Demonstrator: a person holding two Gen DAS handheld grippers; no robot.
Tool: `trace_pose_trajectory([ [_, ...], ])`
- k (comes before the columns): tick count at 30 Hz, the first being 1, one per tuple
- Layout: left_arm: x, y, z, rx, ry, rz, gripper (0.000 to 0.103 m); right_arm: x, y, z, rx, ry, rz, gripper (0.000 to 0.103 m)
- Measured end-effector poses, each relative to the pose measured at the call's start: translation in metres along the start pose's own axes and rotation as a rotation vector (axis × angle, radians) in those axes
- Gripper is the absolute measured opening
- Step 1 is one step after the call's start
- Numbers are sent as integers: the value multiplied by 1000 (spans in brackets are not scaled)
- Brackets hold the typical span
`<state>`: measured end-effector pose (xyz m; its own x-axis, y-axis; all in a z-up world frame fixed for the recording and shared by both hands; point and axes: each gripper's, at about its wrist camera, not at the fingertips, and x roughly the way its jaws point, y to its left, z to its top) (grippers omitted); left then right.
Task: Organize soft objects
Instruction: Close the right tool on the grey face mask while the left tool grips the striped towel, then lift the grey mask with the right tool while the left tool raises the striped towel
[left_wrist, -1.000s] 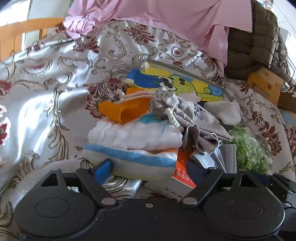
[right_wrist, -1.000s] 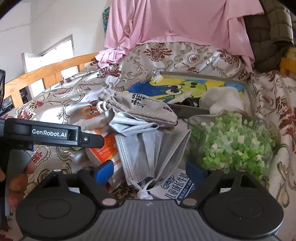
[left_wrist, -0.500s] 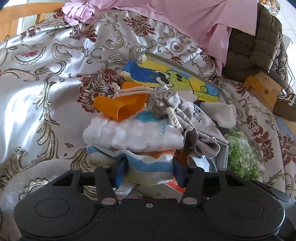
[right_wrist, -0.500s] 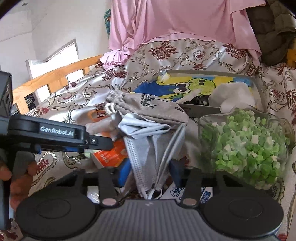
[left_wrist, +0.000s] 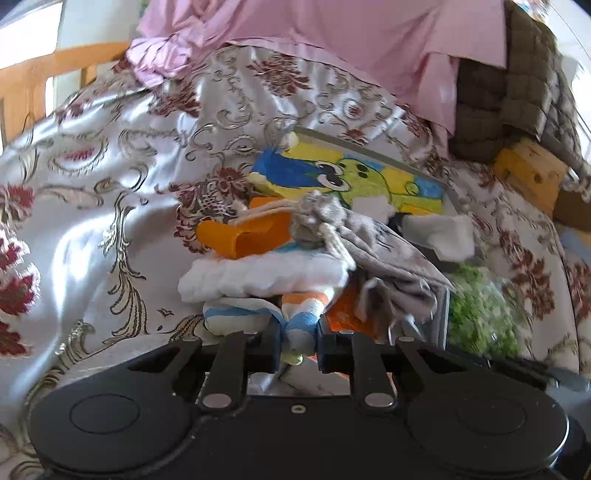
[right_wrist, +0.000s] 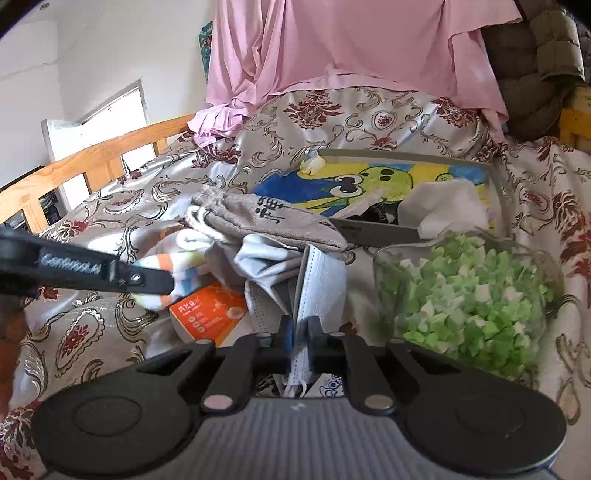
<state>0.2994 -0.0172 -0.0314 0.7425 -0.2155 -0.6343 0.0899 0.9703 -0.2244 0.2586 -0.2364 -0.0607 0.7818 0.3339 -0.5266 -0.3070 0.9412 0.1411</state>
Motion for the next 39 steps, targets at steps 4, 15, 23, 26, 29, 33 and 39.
trace_pose_trajectory([
  [4, -20, -15, -4, 73, 20, -11, 19, -14, -3, 2, 27, 11, 0, 6],
  [15, -73, -35, -24, 117, 73, -161, 19, -60, -21, 6, 103, 5, -34, 4],
  [23, -93, -41, -26, 157, 121, -248, 19, -56, -24, 5, 93, 32, -68, 3],
  [26, -97, -34, -25, 127, 116, -246, 19, -52, -26, 3, 103, 56, -65, 3],
  [29, -96, -20, -18, 72, 70, -193, 19, -50, -28, 1, 115, 64, -54, 11],
  [33, -94, -3, -10, 27, 12, -62, 19, -48, -27, 0, 122, 61, -33, 45],
  [39, -78, 11, -6, 25, 11, 52, 19, -40, -14, -5, 63, 91, -18, 51],
])
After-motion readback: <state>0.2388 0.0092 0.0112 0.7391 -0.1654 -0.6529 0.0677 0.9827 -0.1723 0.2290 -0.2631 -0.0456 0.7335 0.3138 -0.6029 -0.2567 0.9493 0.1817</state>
